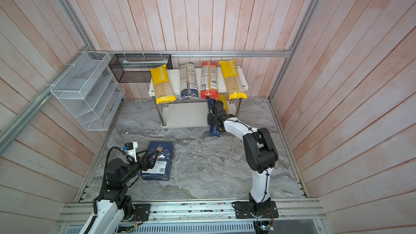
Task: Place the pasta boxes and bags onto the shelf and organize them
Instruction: 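Lower the slim spaghetti box beside the yellow bag at the lower shelf, then open the right gripper and release the spaghetti box against the shelf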
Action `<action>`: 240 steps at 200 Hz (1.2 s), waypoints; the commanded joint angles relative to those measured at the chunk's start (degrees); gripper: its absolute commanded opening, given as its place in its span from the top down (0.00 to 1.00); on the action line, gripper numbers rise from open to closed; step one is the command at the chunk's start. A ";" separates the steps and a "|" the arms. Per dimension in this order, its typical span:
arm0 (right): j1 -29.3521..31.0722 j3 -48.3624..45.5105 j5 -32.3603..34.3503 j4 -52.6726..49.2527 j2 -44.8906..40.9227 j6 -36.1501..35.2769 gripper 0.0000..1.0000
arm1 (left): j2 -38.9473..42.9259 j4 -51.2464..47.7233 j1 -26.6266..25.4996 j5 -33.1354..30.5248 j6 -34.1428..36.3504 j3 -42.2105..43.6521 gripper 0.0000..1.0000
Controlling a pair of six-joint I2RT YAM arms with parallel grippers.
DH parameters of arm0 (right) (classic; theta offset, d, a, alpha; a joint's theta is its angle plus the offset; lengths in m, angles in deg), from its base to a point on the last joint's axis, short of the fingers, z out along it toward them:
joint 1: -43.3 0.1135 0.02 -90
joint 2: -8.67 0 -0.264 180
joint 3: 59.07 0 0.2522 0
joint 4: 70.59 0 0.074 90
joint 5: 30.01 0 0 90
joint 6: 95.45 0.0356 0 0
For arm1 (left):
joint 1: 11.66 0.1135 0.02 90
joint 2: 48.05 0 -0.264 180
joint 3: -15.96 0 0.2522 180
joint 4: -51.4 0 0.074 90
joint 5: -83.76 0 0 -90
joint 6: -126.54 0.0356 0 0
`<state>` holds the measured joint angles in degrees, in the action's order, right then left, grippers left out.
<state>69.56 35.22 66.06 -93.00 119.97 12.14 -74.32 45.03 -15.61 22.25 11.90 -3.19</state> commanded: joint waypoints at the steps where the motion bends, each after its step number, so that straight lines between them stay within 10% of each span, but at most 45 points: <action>1: -0.03 4.83 0.58 5.57 0.69 0.24 0.59 | -0.09 1.63 -0.21 -0.11 0.27 0.44 0.00; 127: -0.55 3.02 -2.44 5.28 -0.87 3.08 0.39 | 0.69 1.26 -0.23 0.03 0.33 0.47 0.00; 240: 7.72 -14.99 -1.31 -0.50 -19.56 7.66 0.37 | 2.64 0.60 -0.27 0.08 0.41 0.78 0.00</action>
<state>74.65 23.14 64.18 -90.53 104.06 17.29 -72.65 45.05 -15.61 22.25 11.90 -3.19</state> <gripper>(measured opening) 0.630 0.997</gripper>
